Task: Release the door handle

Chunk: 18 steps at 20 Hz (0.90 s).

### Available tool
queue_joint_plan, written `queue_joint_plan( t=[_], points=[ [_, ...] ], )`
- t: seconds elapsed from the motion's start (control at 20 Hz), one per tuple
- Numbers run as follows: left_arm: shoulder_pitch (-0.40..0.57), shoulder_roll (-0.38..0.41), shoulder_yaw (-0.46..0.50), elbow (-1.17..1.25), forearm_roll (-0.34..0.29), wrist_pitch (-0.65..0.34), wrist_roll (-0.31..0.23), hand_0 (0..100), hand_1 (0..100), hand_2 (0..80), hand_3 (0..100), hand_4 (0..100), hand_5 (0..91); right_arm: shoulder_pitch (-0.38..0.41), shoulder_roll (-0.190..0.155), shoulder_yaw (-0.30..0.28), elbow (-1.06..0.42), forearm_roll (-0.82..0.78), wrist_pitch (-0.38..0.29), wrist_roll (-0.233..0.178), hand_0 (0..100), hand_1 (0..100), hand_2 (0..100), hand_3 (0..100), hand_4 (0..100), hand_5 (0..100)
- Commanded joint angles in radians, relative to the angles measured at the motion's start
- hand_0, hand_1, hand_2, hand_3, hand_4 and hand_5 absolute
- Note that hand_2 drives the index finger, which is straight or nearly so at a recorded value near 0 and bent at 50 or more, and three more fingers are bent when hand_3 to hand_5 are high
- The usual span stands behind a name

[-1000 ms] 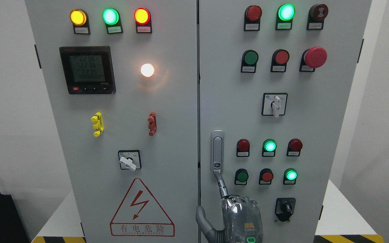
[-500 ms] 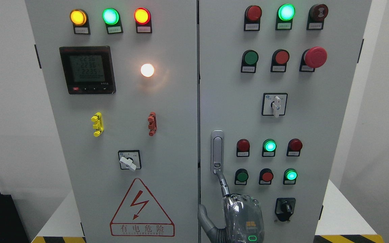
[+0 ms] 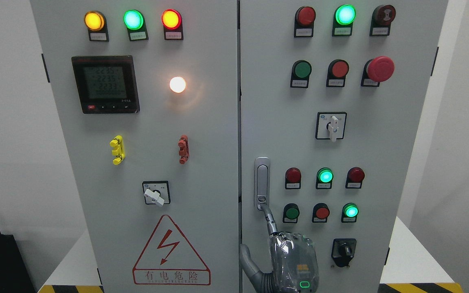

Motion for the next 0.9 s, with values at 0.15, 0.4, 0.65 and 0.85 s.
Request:
queue_joint_plan(
  t=[0.15, 0.4, 0.65, 0.85],
  points=[
    [-0.026, 0.0, 0.017, 0.0, 0.0, 0.001, 0.0, 12, 39, 0.0, 0, 0, 0.0, 0.005, 0.0, -0.002, 0.007, -0.002, 0.0, 0.0, 44, 25, 0, 100, 93, 100],
    [-0.026, 0.0, 0.017, 0.0, 0.0, 0.001, 0.0, 12, 39, 0.0, 0, 0, 0.0, 0.004, 0.0, -0.001, 0.005, -0.001, 0.0, 0.031, 44, 26, 0, 100, 93, 100],
    [-0.026, 0.0, 0.017, 0.0, 0.0, 0.001, 0.0, 12, 39, 0.0, 0, 0, 0.0, 0.002, 0.0, 0.001, 0.007, -0.001, 0.0, 0.032, 44, 26, 0, 100, 93, 100],
    [-0.026, 0.0, 0.017, 0.0, 0.0, 0.001, 0.0, 12, 39, 0.0, 0, 0, 0.0, 0.004, 0.0, 0.004, 0.005, -0.001, 0.0, 0.032, 44, 26, 0, 100, 93, 100]
  ],
)
